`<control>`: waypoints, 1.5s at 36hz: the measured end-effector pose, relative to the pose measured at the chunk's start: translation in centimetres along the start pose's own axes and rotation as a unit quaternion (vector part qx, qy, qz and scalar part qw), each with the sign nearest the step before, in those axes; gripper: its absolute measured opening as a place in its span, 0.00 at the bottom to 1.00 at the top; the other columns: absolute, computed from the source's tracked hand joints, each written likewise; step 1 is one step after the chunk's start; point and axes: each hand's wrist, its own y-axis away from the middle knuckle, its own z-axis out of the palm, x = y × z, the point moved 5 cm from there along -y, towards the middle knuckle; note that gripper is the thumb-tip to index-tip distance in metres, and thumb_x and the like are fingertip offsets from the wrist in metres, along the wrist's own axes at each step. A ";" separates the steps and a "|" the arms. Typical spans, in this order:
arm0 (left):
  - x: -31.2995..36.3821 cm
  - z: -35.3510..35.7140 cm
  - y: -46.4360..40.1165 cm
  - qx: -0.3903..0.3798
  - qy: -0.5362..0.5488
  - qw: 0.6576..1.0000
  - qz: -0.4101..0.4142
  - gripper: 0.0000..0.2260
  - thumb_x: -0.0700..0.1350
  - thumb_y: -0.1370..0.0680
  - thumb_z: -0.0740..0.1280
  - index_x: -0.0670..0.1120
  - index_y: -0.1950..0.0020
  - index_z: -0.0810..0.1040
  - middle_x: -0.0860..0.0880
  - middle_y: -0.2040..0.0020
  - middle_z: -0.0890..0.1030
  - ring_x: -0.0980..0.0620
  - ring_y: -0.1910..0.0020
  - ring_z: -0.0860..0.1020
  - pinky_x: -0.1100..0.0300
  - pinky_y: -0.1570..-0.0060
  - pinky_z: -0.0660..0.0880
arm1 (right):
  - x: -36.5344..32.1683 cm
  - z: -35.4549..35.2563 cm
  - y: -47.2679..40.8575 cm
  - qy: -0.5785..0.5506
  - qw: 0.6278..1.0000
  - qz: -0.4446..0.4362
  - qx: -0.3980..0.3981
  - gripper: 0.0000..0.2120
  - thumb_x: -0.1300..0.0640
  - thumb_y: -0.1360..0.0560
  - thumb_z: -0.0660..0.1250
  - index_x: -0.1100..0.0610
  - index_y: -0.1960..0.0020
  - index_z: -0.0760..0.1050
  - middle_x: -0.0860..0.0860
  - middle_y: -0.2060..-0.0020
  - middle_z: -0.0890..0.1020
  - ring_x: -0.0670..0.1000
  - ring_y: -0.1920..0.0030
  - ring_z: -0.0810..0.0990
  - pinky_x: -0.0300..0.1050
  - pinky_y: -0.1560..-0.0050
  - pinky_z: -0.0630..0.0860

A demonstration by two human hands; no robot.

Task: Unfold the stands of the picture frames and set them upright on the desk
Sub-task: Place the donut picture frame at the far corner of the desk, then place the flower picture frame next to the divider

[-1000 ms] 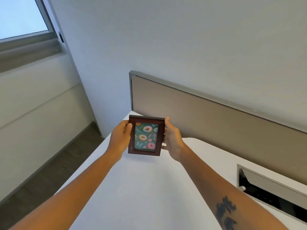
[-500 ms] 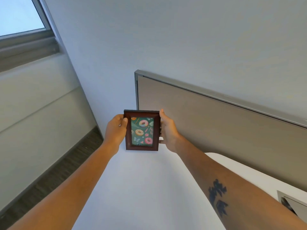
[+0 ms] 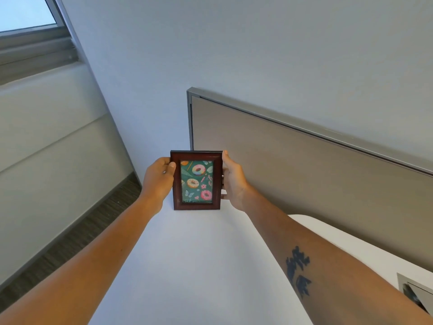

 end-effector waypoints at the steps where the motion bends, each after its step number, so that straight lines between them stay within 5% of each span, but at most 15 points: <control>1: 0.0 0.0 0.0 0.000 0.002 1.000 -0.002 0.12 0.51 0.14 0.61 0.47 0.35 0.75 0.48 0.41 0.82 0.48 0.40 0.81 0.45 0.37 0.79 | 0.1 0.0 -0.1 0.000 1.000 0.002 -0.001 0.41 0.22 0.20 0.51 0.52 0.30 0.82 0.53 0.36 0.87 0.54 0.36 0.84 0.61 0.28 0.73; 6: -0.1 0.2 0.1 0.015 0.023 1.000 -0.014 0.13 0.51 0.15 0.63 0.48 0.33 0.75 0.52 0.43 0.81 0.48 0.40 0.81 0.52 0.44 0.79 | 1.4 -0.9 -0.5 0.008 1.000 0.008 0.014 0.42 0.21 0.20 0.48 0.51 0.30 0.81 0.54 0.38 0.87 0.55 0.36 0.84 0.62 0.28 0.71; 10: 0.4 0.4 1.6 0.029 0.042 0.999 -0.013 0.19 0.51 0.16 0.64 0.49 0.25 0.69 0.48 0.32 0.78 0.49 0.35 0.78 0.60 0.48 0.77 | 3.0 -3.2 0.9 0.031 0.998 0.002 0.062 0.39 0.23 0.18 0.50 0.51 0.27 0.76 0.54 0.41 0.86 0.53 0.42 0.84 0.60 0.30 0.69; 13: 0.6 0.3 4.1 0.045 0.033 0.998 0.007 0.26 0.51 0.17 0.66 0.51 0.21 0.64 0.48 0.22 0.69 0.48 0.25 0.69 0.53 0.36 0.75 | 4.0 -5.2 3.3 0.067 0.994 -0.024 0.087 0.33 0.30 0.14 0.54 0.50 0.20 0.71 0.55 0.34 0.82 0.52 0.41 0.81 0.56 0.30 0.70; 16: 0.4 -0.1 7.6 0.063 -0.005 0.998 0.026 0.29 0.53 0.18 0.68 0.53 0.19 0.62 0.48 0.19 0.63 0.47 0.21 0.63 0.44 0.26 0.67 | 5.0 -7.5 6.8 0.124 0.986 -0.061 0.089 0.27 0.36 0.12 0.56 0.53 0.23 0.72 0.54 0.28 0.78 0.56 0.30 0.77 0.55 0.26 0.69; 18: 0.0 -0.3 10.3 0.070 -0.039 0.996 0.041 0.29 0.54 0.19 0.68 0.53 0.19 0.62 0.48 0.18 0.61 0.46 0.20 0.61 0.41 0.25 0.65 | 5.6 -9.1 9.6 0.213 0.969 -0.087 0.091 0.23 0.36 0.13 0.56 0.49 0.26 0.72 0.47 0.29 0.75 0.52 0.27 0.74 0.52 0.23 0.68; 22: -1.1 -0.2 16.0 0.045 -0.093 0.993 0.050 0.30 0.54 0.20 0.68 0.52 0.19 0.62 0.48 0.18 0.61 0.45 0.19 0.60 0.39 0.24 0.63 | 6.8 -12.2 15.9 0.401 0.900 -0.132 0.106 0.29 0.37 0.12 0.55 0.46 0.15 0.63 0.43 0.18 0.69 0.47 0.17 0.64 0.49 0.19 0.63; 29: -2.9 1.1 27.8 -0.045 -0.093 0.994 0.036 0.26 0.55 0.19 0.68 0.56 0.22 0.66 0.52 0.19 0.64 0.48 0.19 0.60 0.44 0.22 0.60 | 10.2 -16.2 27.1 0.493 0.854 -0.125 0.106 0.29 0.37 0.12 0.55 0.46 0.14 0.61 0.43 0.16 0.67 0.46 0.17 0.64 0.46 0.20 0.64; 38: -2.4 3.5 42.1 -0.173 -0.060 0.982 0.041 0.19 0.55 0.17 0.64 0.57 0.26 0.71 0.61 0.27 0.72 0.57 0.27 0.69 0.56 0.27 0.67 | 16.6 -19.8 40.7 0.418 0.897 -0.091 0.112 0.30 0.33 0.13 0.54 0.43 0.14 0.62 0.39 0.16 0.66 0.40 0.22 0.65 0.42 0.25 0.63; 42: -2.1 4.5 46.6 -0.221 -0.044 0.974 0.030 0.17 0.56 0.16 0.62 0.58 0.28 0.74 0.61 0.30 0.76 0.60 0.31 0.73 0.61 0.32 0.70 | 19.4 -20.8 45.6 0.358 0.923 -0.072 0.123 0.30 0.33 0.13 0.55 0.44 0.14 0.64 0.41 0.16 0.68 0.43 0.19 0.66 0.47 0.19 0.63; 46: -2.5 5.3 50.4 -0.258 -0.035 0.966 0.000 0.15 0.59 0.15 0.58 0.59 0.31 0.76 0.63 0.36 0.81 0.62 0.34 0.77 0.72 0.43 0.71 | 22.2 -21.1 49.7 0.284 0.948 -0.059 0.128 0.28 0.37 0.12 0.55 0.47 0.16 0.68 0.44 0.18 0.71 0.42 0.22 0.68 0.42 0.23 0.62; 50: -3.4 5.9 53.5 -0.279 -0.035 0.960 -0.022 0.17 0.61 0.16 0.56 0.59 0.35 0.79 0.63 0.40 0.83 0.62 0.37 0.78 0.67 0.41 0.71 | 25.4 -20.8 52.7 0.239 0.962 -0.039 0.129 0.28 0.37 0.11 0.53 0.48 0.17 0.69 0.47 0.22 0.76 0.51 0.21 0.74 0.52 0.19 0.67; 54: -4.4 6.1 55.8 -0.281 -0.031 0.958 -0.040 0.20 0.62 0.16 0.55 0.56 0.34 0.81 0.61 0.39 0.83 0.62 0.38 0.78 0.62 0.37 0.72 | 28.1 -20.1 55.1 0.189 0.973 -0.021 0.127 0.24 0.33 0.13 0.52 0.41 0.24 0.74 0.46 0.34 0.83 0.46 0.35 0.82 0.45 0.37 0.73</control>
